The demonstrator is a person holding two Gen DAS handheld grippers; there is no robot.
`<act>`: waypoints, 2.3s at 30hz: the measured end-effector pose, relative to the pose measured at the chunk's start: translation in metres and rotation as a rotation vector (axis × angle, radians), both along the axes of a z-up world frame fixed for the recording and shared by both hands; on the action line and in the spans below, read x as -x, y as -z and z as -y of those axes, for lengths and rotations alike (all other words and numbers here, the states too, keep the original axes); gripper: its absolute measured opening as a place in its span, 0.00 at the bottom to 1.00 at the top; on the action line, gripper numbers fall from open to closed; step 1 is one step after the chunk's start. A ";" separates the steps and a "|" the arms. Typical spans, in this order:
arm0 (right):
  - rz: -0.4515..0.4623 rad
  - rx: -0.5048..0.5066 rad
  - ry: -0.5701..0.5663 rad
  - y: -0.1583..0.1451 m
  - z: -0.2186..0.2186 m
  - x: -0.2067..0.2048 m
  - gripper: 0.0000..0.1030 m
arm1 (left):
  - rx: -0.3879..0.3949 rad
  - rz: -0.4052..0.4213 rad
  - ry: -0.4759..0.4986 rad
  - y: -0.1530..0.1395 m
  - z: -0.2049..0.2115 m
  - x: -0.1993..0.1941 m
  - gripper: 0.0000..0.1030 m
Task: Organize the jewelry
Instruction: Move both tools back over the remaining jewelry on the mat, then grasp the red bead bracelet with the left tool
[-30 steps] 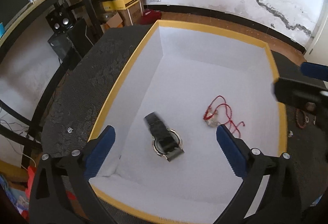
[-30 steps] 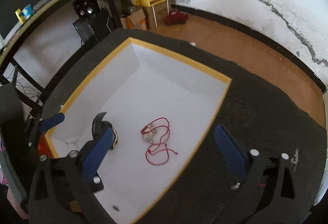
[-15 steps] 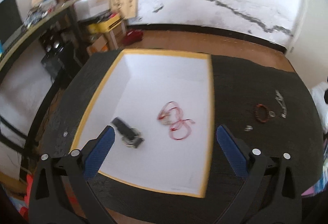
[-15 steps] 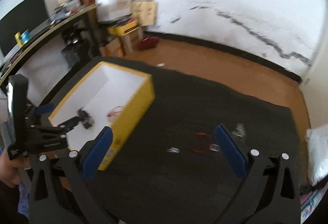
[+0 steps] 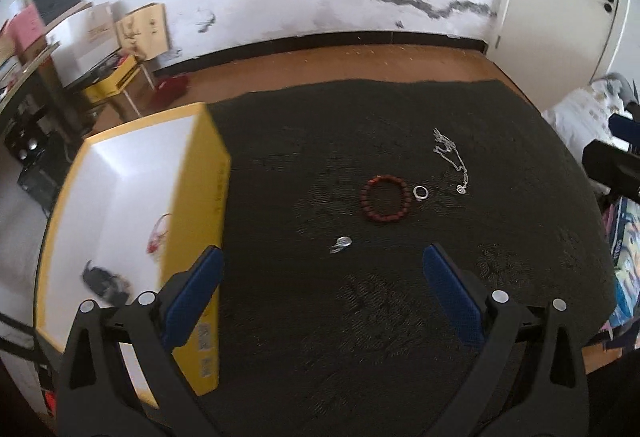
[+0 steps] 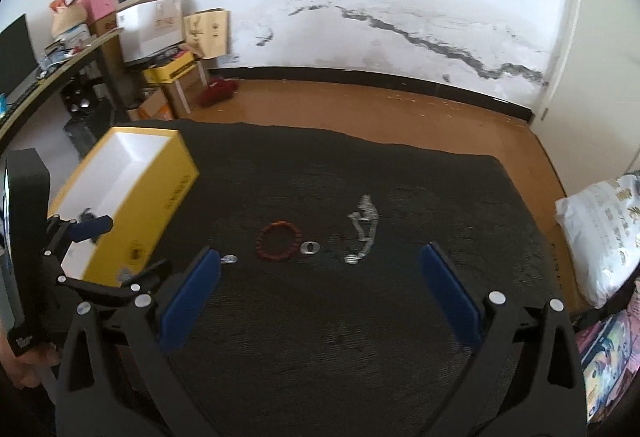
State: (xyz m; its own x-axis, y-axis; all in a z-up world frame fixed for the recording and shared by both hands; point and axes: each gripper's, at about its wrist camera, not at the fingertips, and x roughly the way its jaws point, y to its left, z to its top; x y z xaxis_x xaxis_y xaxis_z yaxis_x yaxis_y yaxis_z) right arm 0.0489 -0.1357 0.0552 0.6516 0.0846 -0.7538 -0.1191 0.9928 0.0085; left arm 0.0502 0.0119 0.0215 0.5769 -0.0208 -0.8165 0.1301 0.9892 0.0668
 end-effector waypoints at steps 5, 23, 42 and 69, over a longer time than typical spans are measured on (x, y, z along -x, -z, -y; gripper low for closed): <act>-0.030 -0.011 0.048 0.027 0.030 -0.015 0.94 | 0.010 -0.021 0.018 0.029 0.021 -0.031 0.94; -0.147 -0.003 0.034 0.099 0.043 -0.054 0.94 | -0.008 -0.070 0.056 0.106 0.065 -0.087 0.94; -0.162 -0.001 0.072 0.111 0.063 -0.059 0.94 | 0.019 -0.092 0.087 0.136 0.061 -0.109 0.94; -0.188 0.011 0.074 0.129 0.055 -0.081 0.94 | -0.005 -0.030 0.167 0.115 0.052 -0.090 0.07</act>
State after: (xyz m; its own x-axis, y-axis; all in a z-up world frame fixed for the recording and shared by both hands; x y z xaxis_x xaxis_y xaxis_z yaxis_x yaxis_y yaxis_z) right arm 0.1302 -0.1910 -0.0739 0.5034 0.0330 -0.8634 -0.0436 0.9990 0.0127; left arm 0.1401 -0.0397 -0.0935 0.5411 -0.1100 -0.8337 0.2948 0.9533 0.0655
